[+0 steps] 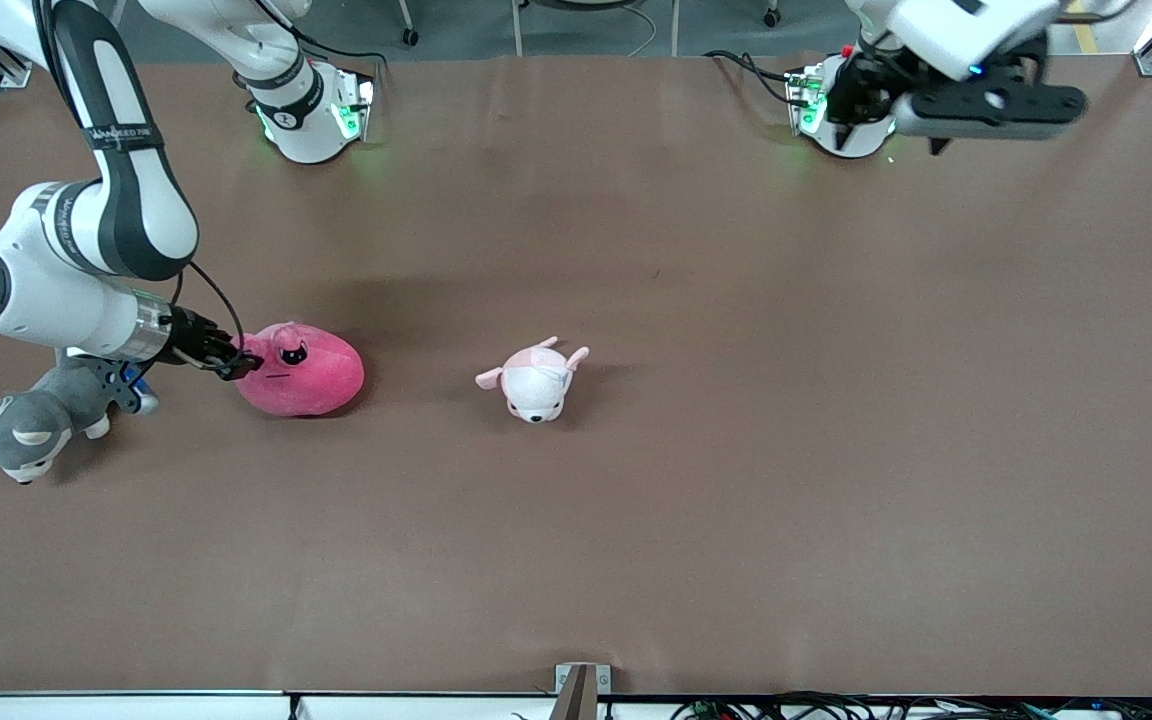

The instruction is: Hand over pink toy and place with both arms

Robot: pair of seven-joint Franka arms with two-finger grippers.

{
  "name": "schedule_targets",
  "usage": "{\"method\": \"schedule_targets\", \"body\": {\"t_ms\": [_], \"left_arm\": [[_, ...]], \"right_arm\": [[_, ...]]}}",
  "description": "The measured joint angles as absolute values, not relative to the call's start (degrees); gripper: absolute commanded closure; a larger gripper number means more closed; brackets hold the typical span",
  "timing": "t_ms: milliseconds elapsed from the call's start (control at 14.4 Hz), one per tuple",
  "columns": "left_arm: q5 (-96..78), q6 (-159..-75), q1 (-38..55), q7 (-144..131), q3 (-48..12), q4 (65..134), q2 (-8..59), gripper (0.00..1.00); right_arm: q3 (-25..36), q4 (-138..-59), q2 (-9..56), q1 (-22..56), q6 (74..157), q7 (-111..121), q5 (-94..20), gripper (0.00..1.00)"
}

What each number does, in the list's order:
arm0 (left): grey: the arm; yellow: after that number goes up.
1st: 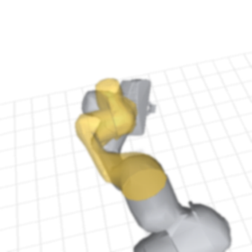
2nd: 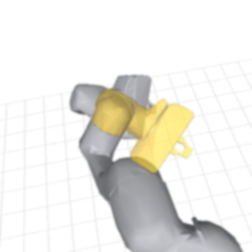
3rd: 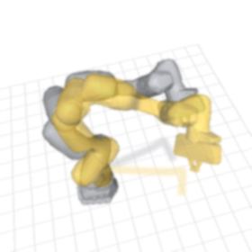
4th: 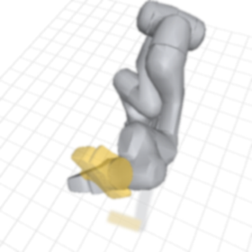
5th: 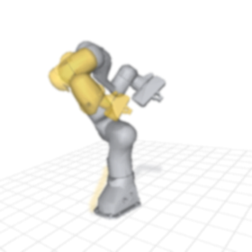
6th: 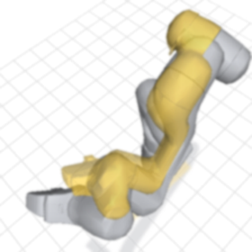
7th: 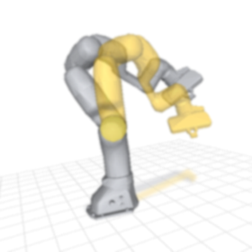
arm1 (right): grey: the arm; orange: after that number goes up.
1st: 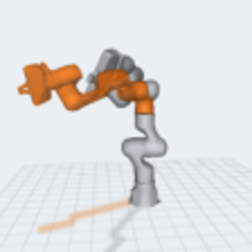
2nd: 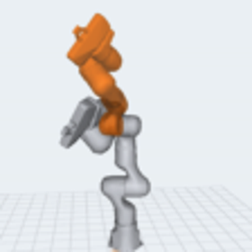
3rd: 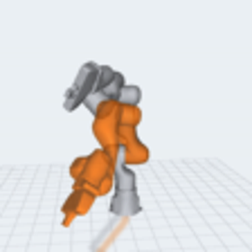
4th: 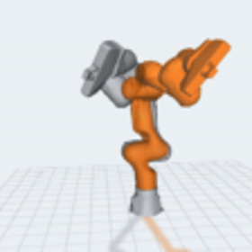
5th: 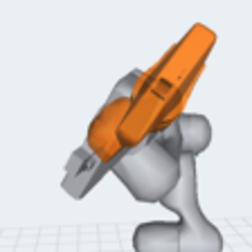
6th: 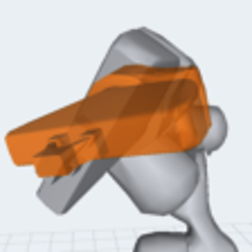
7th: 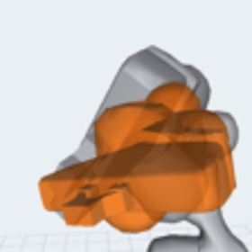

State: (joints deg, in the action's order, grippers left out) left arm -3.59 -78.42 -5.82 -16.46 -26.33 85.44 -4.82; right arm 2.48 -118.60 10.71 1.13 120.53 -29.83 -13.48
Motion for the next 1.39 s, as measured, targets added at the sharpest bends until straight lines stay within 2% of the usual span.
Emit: {"method": "schedule_targets", "body": {"t_ms": [139, 554, 1039, 1177, 1385], "left_arm": [[-3.6, -78.6, -10.4, -12.4, -26.2, 86.0, -4.6, 0.0], [-3.4, -81.4, -20.0, -3.2, -26.0, 86.4, -2.3, 0.0], [-3.4, -82.0, -21.4, -2.3, -26.1, 85.5, -2.0, 0.0], [-3.3, -82.1, -21.5, -2.3, -26.0, 85.5, -1.9, 0.0], [-3.2, -82.5, -21.9, -2.3, -26.0, 85.4, -1.2, 0.0]], "right_arm": [[2.5, -116.5, 10.7, 1.1, 120.7, -23.3, -12.9, 0.0], [2.4, -106.6, 10.7, 0.9, 119.3, -9.0, -1.2, 0.0], [2.4, -88.9, 10.7, 0.7, 95.0, -5.7, -0.7, 0.0], [2.4, -85.8, 10.7, 0.2, 90.5, -5.7, -0.7, 0.0], [2.4, -84.2, 10.9, -1.1, 88.7, -3.7, -0.7, 0.0]]}}
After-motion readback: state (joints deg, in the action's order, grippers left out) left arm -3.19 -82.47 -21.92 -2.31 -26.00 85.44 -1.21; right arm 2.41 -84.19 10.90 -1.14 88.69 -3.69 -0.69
